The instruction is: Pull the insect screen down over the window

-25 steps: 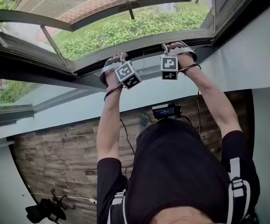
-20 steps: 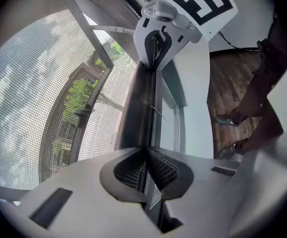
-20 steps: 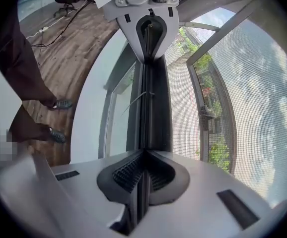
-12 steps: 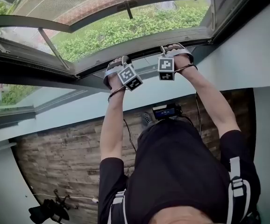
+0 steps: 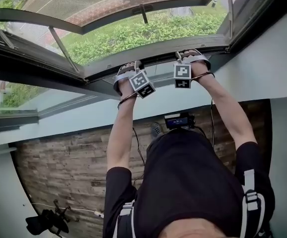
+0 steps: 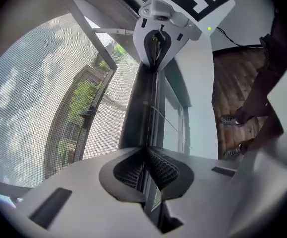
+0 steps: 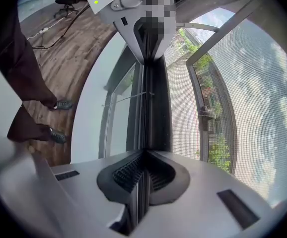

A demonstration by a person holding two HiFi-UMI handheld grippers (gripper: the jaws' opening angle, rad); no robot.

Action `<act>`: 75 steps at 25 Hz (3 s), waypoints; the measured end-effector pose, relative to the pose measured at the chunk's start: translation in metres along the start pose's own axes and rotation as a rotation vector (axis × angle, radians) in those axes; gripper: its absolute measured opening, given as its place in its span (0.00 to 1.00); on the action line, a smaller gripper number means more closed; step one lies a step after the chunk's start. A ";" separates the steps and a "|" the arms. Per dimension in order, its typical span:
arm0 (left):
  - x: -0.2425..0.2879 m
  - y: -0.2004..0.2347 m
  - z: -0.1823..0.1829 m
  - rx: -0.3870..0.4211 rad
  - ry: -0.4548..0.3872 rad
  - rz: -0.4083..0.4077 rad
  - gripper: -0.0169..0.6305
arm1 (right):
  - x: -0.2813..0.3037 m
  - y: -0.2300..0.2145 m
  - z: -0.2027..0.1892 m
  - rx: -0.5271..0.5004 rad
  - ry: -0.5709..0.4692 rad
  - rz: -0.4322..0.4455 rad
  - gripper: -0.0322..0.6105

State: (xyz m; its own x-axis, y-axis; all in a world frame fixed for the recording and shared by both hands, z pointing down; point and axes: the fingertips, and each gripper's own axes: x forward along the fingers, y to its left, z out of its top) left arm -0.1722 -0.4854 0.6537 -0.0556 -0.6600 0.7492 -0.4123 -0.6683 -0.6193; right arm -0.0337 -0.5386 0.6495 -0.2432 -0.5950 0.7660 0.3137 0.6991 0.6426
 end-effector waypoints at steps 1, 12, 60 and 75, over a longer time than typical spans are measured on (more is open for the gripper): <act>0.002 -0.001 -0.001 -0.004 0.003 0.004 0.06 | 0.002 0.002 0.000 0.002 0.003 0.004 0.08; 0.011 -0.006 -0.006 0.011 -0.013 0.023 0.06 | 0.007 0.006 0.002 0.025 0.005 -0.008 0.08; -0.336 -0.178 -0.078 -1.479 -1.189 0.082 0.04 | -0.141 0.338 -0.028 0.996 -0.286 0.240 0.08; -0.447 -0.294 -0.185 -1.638 -1.425 0.187 0.04 | -0.282 0.393 0.039 1.093 -0.377 0.196 0.08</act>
State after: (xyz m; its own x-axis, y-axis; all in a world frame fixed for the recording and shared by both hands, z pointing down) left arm -0.1941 0.0692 0.5441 0.0306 -0.9214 -0.3874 -0.7213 -0.2887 0.6296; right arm 0.1229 -0.0803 0.6867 -0.5924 -0.4121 0.6923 -0.5345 0.8440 0.0450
